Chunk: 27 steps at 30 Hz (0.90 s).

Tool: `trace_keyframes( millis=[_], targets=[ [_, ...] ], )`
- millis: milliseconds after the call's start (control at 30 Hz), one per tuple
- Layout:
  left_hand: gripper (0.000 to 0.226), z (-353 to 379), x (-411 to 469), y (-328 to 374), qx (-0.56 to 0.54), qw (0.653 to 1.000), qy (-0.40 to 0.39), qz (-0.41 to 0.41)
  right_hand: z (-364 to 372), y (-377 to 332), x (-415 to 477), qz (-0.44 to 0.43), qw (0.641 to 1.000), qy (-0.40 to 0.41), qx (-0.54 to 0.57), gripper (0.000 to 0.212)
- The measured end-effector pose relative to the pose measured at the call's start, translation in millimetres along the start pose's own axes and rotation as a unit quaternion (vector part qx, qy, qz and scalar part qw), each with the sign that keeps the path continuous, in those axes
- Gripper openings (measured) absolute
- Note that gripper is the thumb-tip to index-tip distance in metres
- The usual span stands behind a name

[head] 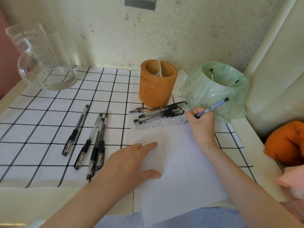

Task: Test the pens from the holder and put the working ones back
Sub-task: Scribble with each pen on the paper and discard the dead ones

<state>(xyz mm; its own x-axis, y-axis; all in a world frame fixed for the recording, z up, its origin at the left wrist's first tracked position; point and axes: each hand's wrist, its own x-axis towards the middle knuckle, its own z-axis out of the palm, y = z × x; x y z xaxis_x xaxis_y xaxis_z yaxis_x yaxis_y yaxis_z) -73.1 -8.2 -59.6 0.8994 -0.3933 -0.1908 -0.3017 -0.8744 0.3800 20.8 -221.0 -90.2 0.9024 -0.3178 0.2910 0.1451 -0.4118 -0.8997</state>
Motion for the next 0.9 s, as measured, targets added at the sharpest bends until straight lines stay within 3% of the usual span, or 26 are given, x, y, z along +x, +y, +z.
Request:
trace_keyframes(
  millis=[200,333,433,567,733,800,900],
  targets=[
    [0.069,-2.3,-2.5,2.4,-0.034,0.999,0.015,0.01,-0.8,1.7,1.3,0.015,1.0,-0.006,-0.011,0.039],
    [0.045,-6.9,-4.2,1.4,-0.172,0.98,0.098,0.016,-6.5,0.1,6.2,0.059,0.997,0.02,0.044,0.028],
    [0.046,-9.1,-0.4,-1.6,-0.257,0.959,0.124,0.006,-9.7,-12.9,4.7,0.065,0.994,0.015,0.088,0.033],
    [0.058,-11.3,2.1,2.6,-0.355,0.922,0.151,0.038,-9.4,-47.7,-5.7,0.104,0.969,-0.099,0.199,0.031],
    [0.074,-17.1,0.6,8.4,-0.454,0.874,0.173,0.034,-18.5,-73.8,-24.0,0.167,0.893,-0.285,0.306,0.013],
    [0.076,-20.0,-0.8,9.5,-0.46,0.869,0.179,0.035,-21.4,-76.2,-31.2,0.157,0.885,-0.318,0.302,0.004],
    [0.077,-22.9,-1.5,10.5,-0.451,0.873,0.184,0.037,-23.4,-77.9,-36.8,0.139,0.897,-0.324,0.267,0.019]
  ],
)
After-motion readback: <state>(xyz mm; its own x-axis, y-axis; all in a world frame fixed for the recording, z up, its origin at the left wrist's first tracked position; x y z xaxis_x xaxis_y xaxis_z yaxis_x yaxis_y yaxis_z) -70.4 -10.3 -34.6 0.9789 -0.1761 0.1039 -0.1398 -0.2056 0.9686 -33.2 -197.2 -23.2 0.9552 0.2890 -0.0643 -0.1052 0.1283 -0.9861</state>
